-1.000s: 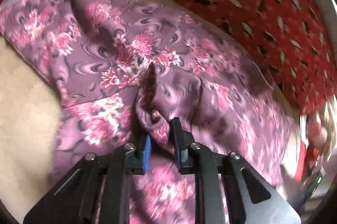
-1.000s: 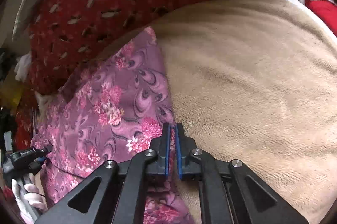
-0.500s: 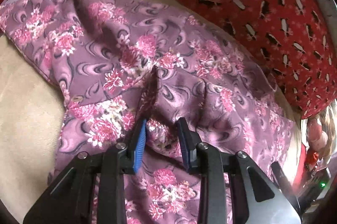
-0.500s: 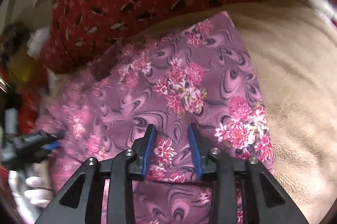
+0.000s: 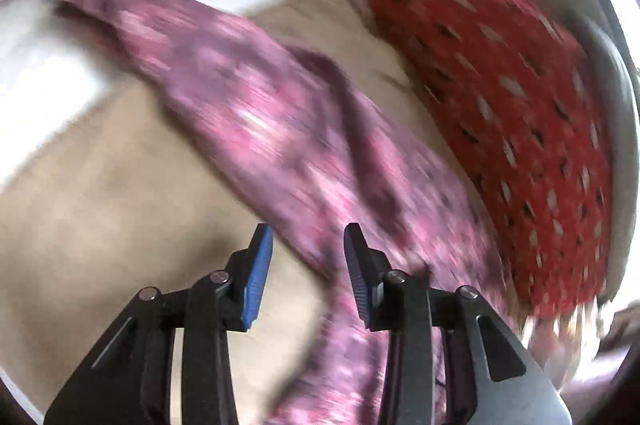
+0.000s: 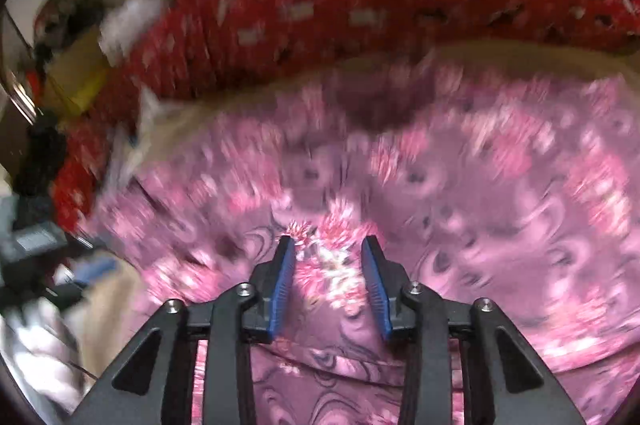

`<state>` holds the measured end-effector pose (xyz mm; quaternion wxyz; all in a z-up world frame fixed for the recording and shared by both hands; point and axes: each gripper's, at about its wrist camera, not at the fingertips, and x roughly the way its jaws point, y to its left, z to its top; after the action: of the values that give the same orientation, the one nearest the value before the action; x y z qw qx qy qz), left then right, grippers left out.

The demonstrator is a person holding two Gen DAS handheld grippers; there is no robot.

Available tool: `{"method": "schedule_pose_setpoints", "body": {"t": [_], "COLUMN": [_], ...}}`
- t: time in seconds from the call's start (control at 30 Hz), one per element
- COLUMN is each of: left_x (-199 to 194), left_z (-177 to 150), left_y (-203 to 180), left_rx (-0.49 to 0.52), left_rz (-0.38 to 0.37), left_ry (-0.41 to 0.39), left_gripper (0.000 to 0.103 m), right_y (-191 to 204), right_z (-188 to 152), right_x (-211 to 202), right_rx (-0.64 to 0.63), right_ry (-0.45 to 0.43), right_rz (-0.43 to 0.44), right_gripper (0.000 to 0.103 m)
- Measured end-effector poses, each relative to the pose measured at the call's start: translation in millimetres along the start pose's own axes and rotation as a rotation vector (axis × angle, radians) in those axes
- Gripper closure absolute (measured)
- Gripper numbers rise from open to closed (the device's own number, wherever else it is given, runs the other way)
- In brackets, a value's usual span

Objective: Fold small clothes

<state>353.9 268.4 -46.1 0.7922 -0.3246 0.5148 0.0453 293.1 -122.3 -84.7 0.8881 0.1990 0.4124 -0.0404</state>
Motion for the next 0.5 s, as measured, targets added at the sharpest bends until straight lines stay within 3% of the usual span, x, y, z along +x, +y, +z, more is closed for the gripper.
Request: {"method": "schedule_pose_setpoints", "body": {"t": [0.13, 0.3, 0.5], "left_x": [-8.7, -4.0, 2.0], "left_z": [44.5, 79.3, 104.9], "left_y": [56.6, 109.6, 116.8], "left_rx": [-0.133, -0.326, -0.345], "left_rz": [0.05, 0.007, 0.006], "left_ry": [-0.058, -0.064, -0.088], "left_gripper": [0.068, 0.065, 0.064], "right_y": [13.9, 14.5, 15.5], "right_z": [-13.4, -15.6, -15.8], "right_x": [-1.6, -3.1, -2.4], "right_rx": [-0.086, -0.093, -0.106], "right_ry": [-0.067, -0.078, -0.085], "right_rz": [-0.036, -0.018, -0.003], "right_gripper": [0.059, 0.053, 0.046]}}
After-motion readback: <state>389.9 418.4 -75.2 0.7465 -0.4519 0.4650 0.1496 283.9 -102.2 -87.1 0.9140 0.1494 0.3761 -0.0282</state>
